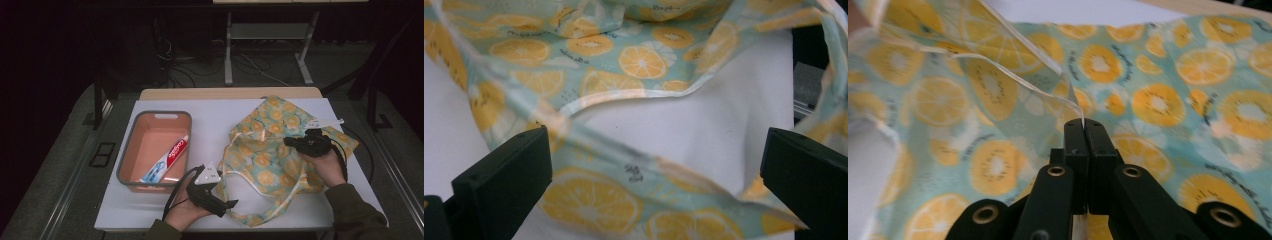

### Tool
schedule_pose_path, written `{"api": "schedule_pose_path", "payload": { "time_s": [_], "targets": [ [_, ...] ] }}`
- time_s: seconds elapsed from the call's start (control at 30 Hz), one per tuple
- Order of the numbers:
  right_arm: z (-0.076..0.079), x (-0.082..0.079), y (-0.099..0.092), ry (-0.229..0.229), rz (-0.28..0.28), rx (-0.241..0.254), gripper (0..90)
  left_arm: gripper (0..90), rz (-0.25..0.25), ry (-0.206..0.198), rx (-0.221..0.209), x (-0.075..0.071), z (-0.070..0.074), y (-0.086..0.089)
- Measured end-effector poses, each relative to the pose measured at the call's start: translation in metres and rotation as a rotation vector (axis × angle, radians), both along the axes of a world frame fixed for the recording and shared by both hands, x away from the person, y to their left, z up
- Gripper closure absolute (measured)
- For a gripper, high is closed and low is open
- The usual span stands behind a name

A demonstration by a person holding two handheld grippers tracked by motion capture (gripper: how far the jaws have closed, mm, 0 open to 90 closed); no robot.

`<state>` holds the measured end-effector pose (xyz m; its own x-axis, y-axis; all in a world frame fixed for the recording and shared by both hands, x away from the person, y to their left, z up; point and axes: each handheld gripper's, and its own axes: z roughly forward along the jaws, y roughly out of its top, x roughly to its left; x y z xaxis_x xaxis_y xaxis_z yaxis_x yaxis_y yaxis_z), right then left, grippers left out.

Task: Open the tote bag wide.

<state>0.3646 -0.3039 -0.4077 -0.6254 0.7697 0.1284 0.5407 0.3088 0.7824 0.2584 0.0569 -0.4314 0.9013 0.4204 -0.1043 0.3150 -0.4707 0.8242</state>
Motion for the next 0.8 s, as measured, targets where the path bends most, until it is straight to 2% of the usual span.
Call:
{"api": "schedule_pose_path", "payload": {
  "time_s": [0.1, 0.17, 0.27, 0.33, 0.43, 0.67, 0.8],
  "targets": [
    [-0.012, 0.007, -0.005, 0.043, -0.043, -0.039, 89.1, 0.0, -0.002, -0.001, 0.000, 0.000, 0.000, 0.000],
    [-0.023, 0.010, -0.008, 0.081, -0.051, -0.062, 89.1, 0.0, -0.002, 0.000, 0.001, 0.000, 0.000, 0.000],
    [-0.039, 0.014, -0.007, 0.153, -0.030, -0.105, 87.7, 0.0, -0.003, 0.002, 0.001, 0.000, 0.000, 0.000],
    [-0.041, 0.014, -0.005, 0.157, -0.026, -0.113, 87.2, 0.0, -0.004, 0.001, 0.002, 0.000, 0.000, 0.000],
    [-0.037, 0.012, -0.004, 0.139, -0.026, -0.117, 81.9, 0.0, -0.003, 0.001, -0.001, 0.000, 0.000, 0.000],
    [-0.013, 0.000, -0.006, 0.076, -0.030, -0.025, 67.4, 0.0, -0.003, 0.000, -0.001, -0.001, 0.001, 0.000],
    [-0.001, -0.010, -0.004, 0.045, 0.008, -0.013, 62.5, 0.0, -0.002, -0.001, -0.002, -0.001, 0.001, 0.000]
  ]
}}
